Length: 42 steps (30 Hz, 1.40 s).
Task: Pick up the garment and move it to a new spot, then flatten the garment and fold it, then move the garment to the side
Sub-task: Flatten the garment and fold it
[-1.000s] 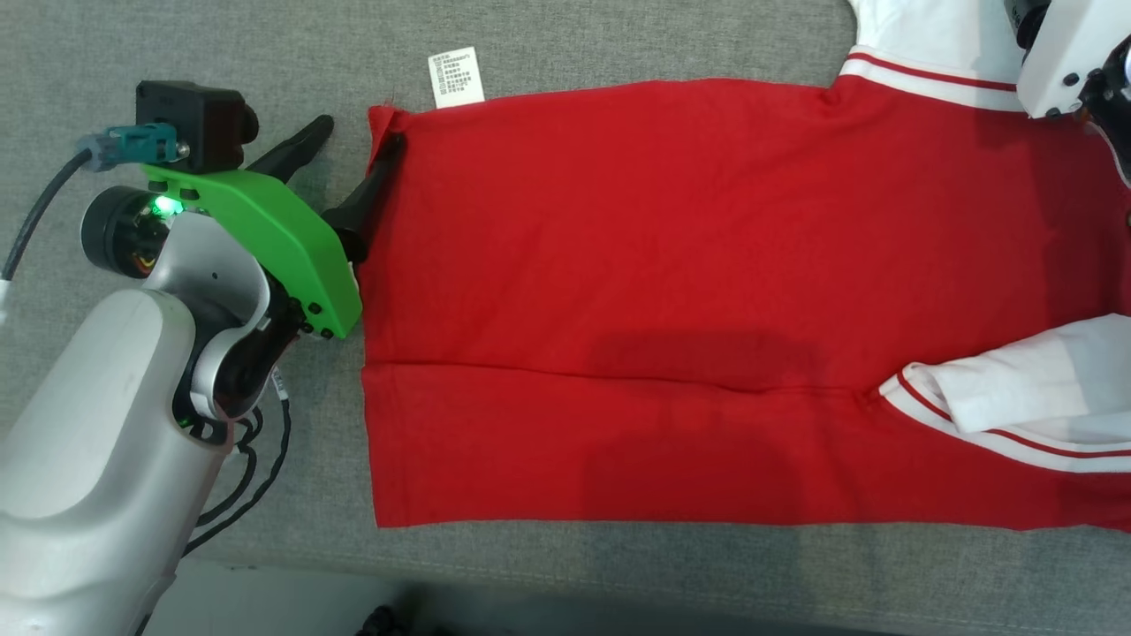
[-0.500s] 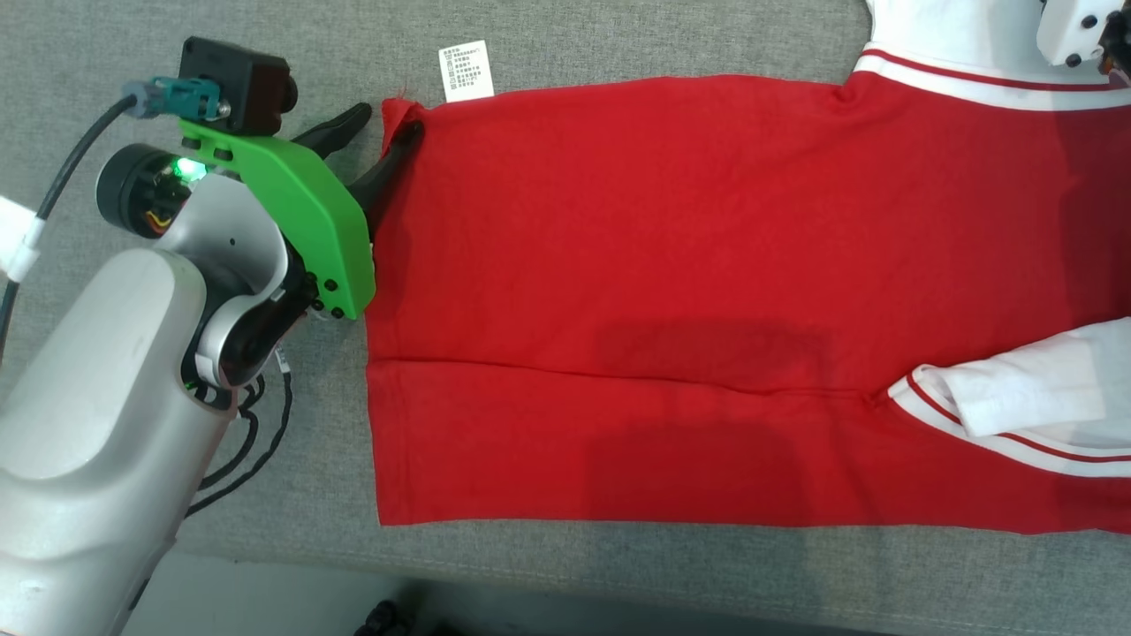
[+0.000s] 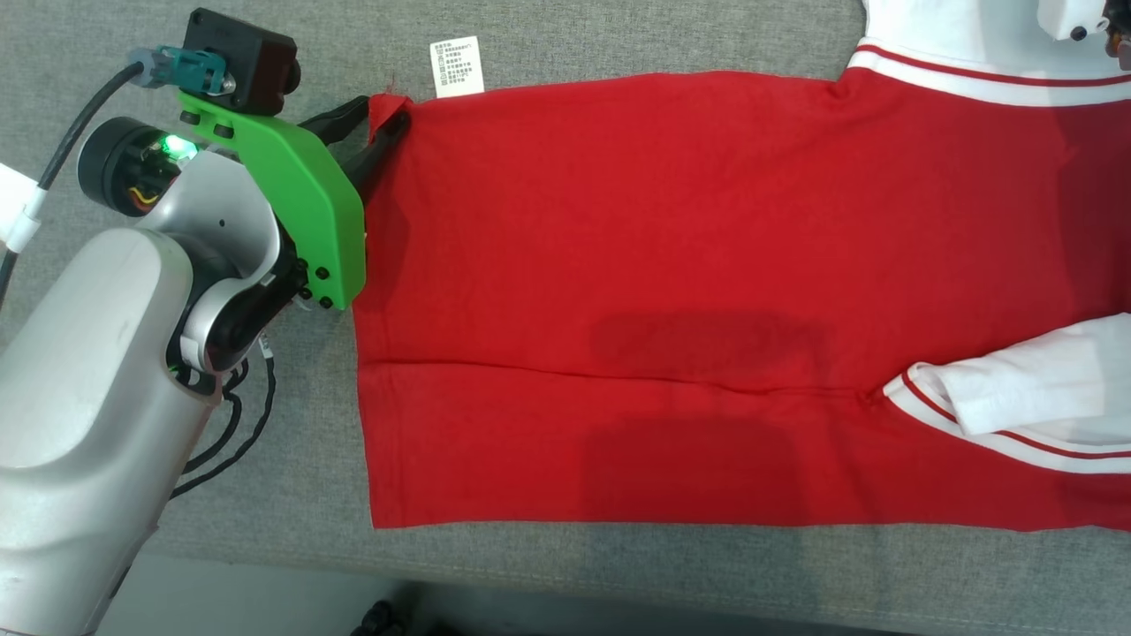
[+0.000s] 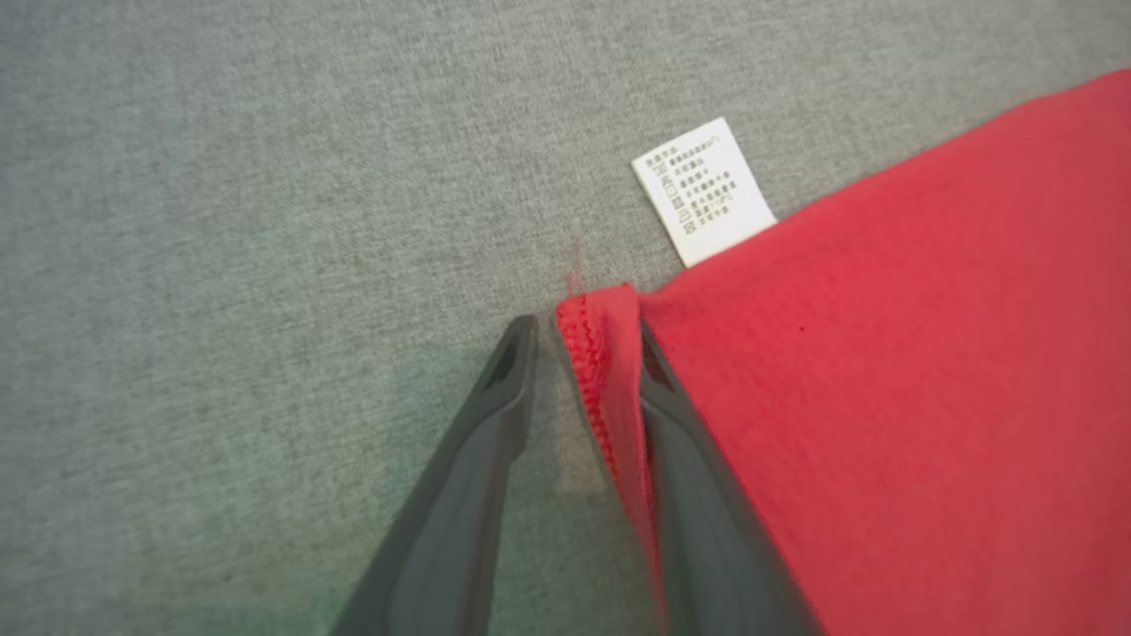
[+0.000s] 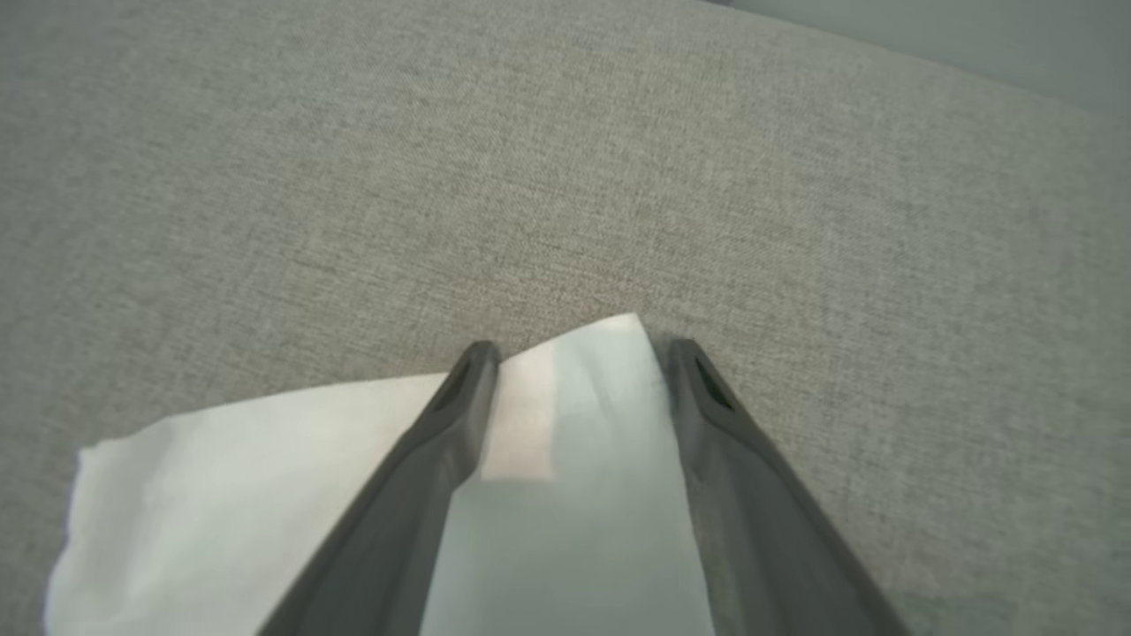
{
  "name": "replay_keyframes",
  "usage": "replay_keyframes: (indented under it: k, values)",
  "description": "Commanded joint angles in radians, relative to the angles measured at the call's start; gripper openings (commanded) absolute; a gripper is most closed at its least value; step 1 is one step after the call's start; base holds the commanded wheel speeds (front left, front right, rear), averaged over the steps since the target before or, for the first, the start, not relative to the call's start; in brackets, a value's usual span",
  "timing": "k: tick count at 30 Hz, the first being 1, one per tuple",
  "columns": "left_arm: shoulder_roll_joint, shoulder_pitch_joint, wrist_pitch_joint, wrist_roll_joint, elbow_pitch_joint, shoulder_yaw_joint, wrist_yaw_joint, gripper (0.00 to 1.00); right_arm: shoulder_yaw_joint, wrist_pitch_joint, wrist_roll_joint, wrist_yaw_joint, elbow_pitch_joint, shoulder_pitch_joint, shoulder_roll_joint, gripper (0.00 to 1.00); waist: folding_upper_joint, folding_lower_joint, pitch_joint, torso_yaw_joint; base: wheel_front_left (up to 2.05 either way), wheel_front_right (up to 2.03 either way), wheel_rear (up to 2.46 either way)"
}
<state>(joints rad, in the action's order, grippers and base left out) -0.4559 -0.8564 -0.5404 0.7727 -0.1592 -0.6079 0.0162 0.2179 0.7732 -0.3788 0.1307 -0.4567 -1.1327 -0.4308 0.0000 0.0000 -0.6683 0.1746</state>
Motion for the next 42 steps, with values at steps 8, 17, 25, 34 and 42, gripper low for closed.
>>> replay_keyframes:
  k: [8,17,25,34,42]
  values:
    - [-0.011,0.013,-0.019,-0.006,-0.009,-0.019,-0.007,0.0,0.014,0.065,-0.015,0.0,0.006,0.014,-0.023,1.0,0.0,0.0,-0.002,-0.006,0.0,0.0,0.0]
    - [-0.005,0.019,0.032,0.004,-0.007,0.005,-0.018,0.0,-0.038,-0.037,0.002,-0.001,0.034,0.018,0.001,0.0,0.0,0.0,0.017,-0.019,0.0,0.0,0.0]
    - [-0.015,0.069,0.102,0.01,0.047,0.048,-0.057,0.0,-0.061,-0.133,-0.058,-0.001,0.111,0.092,-0.014,0.0,0.0,0.0,0.074,-0.055,0.0,0.0,0.0]
    - [-0.069,0.163,0.128,0.003,0.131,0.068,-0.112,0.0,-0.091,-0.201,-0.121,-0.001,0.225,0.206,-0.029,0.0,0.0,0.0,0.118,-0.099,0.0,0.0,0.0]
    - [-0.097,0.248,0.146,0.01,0.186,0.089,-0.15,0.0,-0.113,-0.24,-0.156,-0.001,0.319,0.27,-0.015,0.0,0.0,0.0,0.142,-0.126,0.0,0.0,0.0]
